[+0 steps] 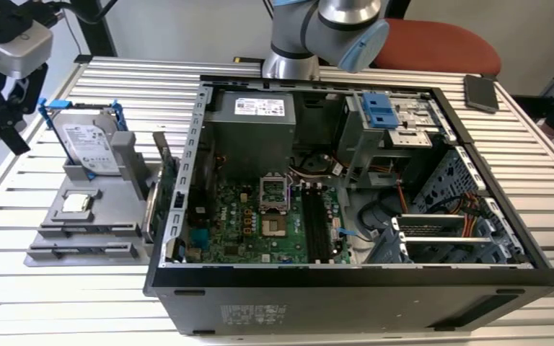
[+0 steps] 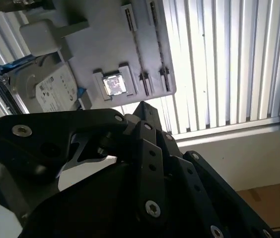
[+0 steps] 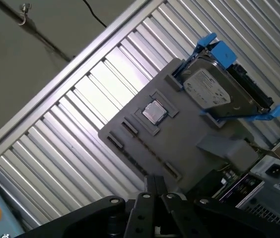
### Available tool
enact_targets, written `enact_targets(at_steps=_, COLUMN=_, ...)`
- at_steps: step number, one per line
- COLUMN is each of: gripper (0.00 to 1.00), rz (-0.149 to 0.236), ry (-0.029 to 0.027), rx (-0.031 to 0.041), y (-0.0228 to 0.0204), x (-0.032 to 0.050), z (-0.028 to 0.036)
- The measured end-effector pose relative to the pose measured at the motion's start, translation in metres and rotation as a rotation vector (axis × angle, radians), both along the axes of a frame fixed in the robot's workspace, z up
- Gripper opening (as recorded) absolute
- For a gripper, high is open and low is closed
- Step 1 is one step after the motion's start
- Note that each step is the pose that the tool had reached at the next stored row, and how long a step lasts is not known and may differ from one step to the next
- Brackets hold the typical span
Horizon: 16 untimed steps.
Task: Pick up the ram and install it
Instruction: 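Pick up the ram and move it above insertion slot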
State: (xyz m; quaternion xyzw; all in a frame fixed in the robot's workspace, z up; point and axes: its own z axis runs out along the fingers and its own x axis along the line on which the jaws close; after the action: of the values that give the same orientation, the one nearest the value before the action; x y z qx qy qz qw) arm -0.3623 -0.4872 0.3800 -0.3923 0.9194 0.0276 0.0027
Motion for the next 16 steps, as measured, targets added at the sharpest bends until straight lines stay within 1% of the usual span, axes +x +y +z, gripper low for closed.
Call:
enact_targets(at_steps=9, gripper=0.00, rz=0.096, ry=0.0000, rx=0.0000, y=0.0000, x=0.0000, z=0.0001)
enact_targets(at_steps=16, gripper=0.00, rz=0.135, ry=-0.0008, rx=-0.0033, y=0.0000, x=0.0000, z=0.0001)
